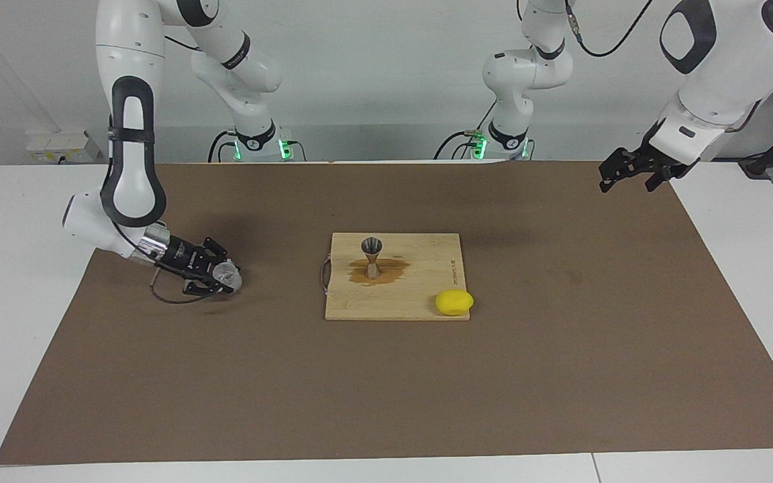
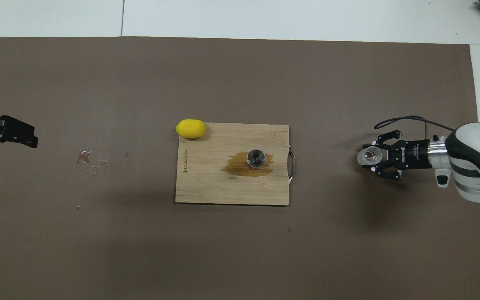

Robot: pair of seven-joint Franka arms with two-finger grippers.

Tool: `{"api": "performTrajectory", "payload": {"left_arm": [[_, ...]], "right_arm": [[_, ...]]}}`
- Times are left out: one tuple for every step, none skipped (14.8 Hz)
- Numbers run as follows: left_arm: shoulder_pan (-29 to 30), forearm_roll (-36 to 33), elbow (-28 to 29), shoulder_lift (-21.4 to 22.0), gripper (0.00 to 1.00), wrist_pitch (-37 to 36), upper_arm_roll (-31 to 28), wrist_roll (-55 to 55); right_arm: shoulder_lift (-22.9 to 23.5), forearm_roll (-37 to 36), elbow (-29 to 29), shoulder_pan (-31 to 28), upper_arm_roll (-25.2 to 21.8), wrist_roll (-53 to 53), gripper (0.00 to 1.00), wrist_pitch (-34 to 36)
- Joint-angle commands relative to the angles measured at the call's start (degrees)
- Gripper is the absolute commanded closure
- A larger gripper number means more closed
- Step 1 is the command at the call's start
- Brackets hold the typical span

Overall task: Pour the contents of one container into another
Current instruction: 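Lower the glass cup back onto the table with the right gripper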

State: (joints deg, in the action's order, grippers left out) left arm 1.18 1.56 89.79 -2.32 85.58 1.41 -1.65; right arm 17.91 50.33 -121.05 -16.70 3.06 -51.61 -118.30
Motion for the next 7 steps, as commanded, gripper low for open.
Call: {"api": "performTrajectory", "payload": {"left_arm": [[-0.65,-1.03,1.61,1.53,0.00,0.28,-0.36,0.24],[-0.65,-1.03,1.52,1.61,0.00,0.46,-0.44,0.24],[-0.39,-1.03,1.44,1.61,0.00,0.55,-0.44,0.24],[-0.21,-1.03,1.35,1.53,0.00,0.72,-0.44,0.24],[-0.04,-0.94,1.43,1.61,0.00,1.25,-0.44,0.24],[-0.04,-0.94,1.44,1.53,0.00,1.77,-0.44,0.24],[-0.04,-0.94,1.52,1.53,0.00,2.48,-0.44,0.24]], "right_arm": [[-3.40,1.79,-2.79,-0.80,0.28,1.86,0.00,-1.15],[-4.19,1.61,-2.87,-0.80,0.19,1.95,0.00,-1.23],[-5.06,1.00,-2.88,-1.40,0.11,1.95,0.00,-1.23],[-5.94,0.82,-2.88,-1.93,0.19,2.04,0.00,-1.15],[-6.56,0.38,-2.88,-2.02,0.19,2.04,0.00,-1.15],[-7.52,-0.66,-2.88,-2.03,0.19,2.39,0.00,-1.15],[-8.67,-2.42,-2.88,-2.03,0.19,2.39,0.00,-1.15]]}}
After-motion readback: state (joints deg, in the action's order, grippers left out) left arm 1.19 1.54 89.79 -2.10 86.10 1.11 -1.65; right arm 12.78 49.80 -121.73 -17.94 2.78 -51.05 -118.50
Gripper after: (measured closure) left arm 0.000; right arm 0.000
